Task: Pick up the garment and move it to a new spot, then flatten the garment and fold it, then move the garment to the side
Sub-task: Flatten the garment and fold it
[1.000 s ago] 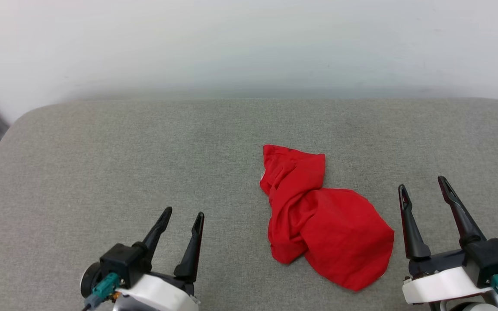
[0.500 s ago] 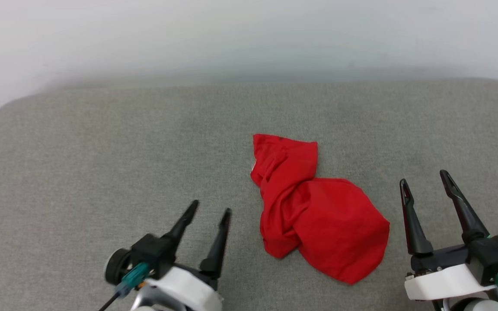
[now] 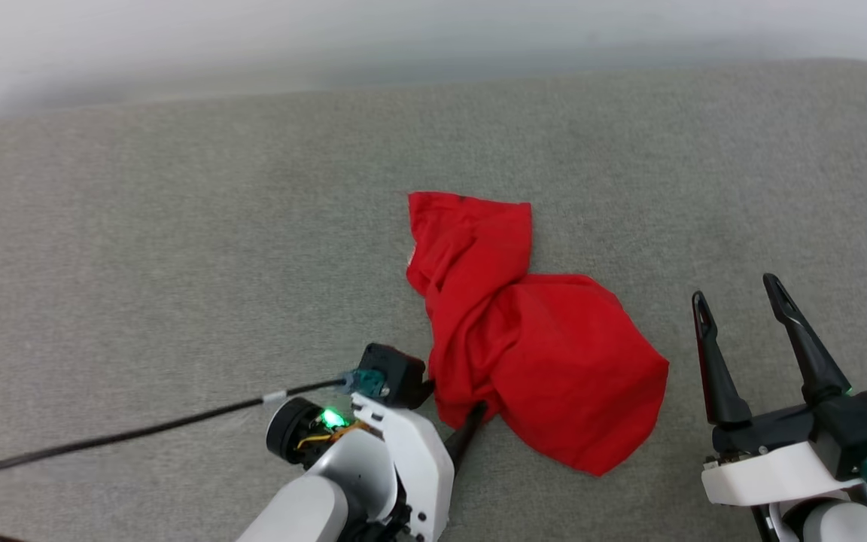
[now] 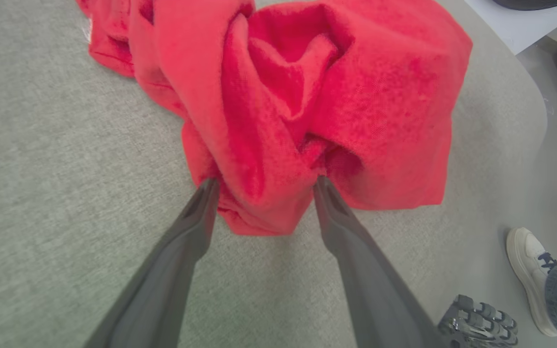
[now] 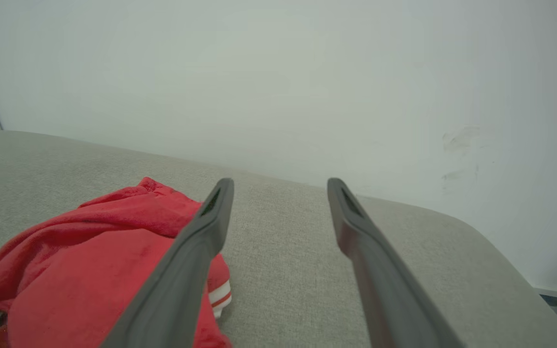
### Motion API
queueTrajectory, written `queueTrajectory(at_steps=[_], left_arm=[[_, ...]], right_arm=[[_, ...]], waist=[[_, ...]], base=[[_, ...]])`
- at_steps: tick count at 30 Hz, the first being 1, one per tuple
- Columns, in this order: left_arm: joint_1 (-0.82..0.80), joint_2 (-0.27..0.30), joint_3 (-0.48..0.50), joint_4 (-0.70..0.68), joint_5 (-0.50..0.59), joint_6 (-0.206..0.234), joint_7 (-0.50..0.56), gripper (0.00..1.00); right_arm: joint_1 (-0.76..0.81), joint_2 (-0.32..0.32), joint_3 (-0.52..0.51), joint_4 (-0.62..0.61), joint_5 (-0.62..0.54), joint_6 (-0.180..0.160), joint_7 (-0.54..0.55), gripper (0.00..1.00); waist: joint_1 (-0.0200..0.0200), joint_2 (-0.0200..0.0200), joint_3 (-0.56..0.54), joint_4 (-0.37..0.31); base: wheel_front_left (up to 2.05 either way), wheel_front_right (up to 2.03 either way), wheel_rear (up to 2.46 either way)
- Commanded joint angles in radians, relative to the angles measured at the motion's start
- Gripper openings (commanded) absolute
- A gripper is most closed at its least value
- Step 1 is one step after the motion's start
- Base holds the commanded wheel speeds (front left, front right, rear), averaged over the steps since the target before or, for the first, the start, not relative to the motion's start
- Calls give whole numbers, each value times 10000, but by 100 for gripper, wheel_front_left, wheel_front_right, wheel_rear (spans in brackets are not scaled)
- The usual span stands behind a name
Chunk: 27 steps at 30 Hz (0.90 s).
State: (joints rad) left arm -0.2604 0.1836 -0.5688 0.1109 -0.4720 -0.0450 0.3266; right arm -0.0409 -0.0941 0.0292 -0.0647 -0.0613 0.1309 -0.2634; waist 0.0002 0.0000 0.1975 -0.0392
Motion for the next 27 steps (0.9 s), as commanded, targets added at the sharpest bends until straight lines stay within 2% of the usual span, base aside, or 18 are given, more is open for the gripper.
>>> queueTrajectory(at_steps=[1, 5, 6, 7, 14, 17, 22, 27], left_arm=[[-342, -63, -37, 254, 63, 97, 216, 100], [-714, -156, -27, 783, 204, 238, 208, 100], [-755, -121, -59, 917, 240, 190, 201, 42], [-777, -91, -83, 1032, 261, 141, 164, 0], [-302, -56, 196, 657, -190, -91, -787, 0], [58, 224, 437, 58, -296, 36, -985, 0], [539, 817, 1144, -1395, -378, 509, -1226, 0], [830, 1117, 1870, -2625, -627, 881, -1368, 0]], right_arm=[[-164, 23, 35, 22, 4, -3, -20, 100], [-291, 61, 51, 66, 67, -3, -20, 100], [-313, 69, 53, 79, 64, -3, -20, 100], [-341, 81, 52, 90, 61, -3, -20, 100], [-160, 176, -27, 230, 22, -3, -20, 100], [-50, 199, 18, 297, -6, -3, -20, 100], [53, 252, 18, 345, -24, -3, -20, 100], [117, 289, 50, 371, -56, -3, -20, 100]], waist=[[-2, 0, 298, -212], [-2, 0, 562, -380], [-2, 0, 607, -407], [-2, 0, 631, -416], [-2, 0, 318, -142], [-2, 0, 9, 78], [-2, 0, -391, 456], [-2, 0, -516, 661]], base=[[0, 0, 0], [0, 0, 0], [0, 0, 0], [0, 0, 0], [0, 0, 0], [0, 0, 0], [0, 0, 0], [0, 0, 0]])
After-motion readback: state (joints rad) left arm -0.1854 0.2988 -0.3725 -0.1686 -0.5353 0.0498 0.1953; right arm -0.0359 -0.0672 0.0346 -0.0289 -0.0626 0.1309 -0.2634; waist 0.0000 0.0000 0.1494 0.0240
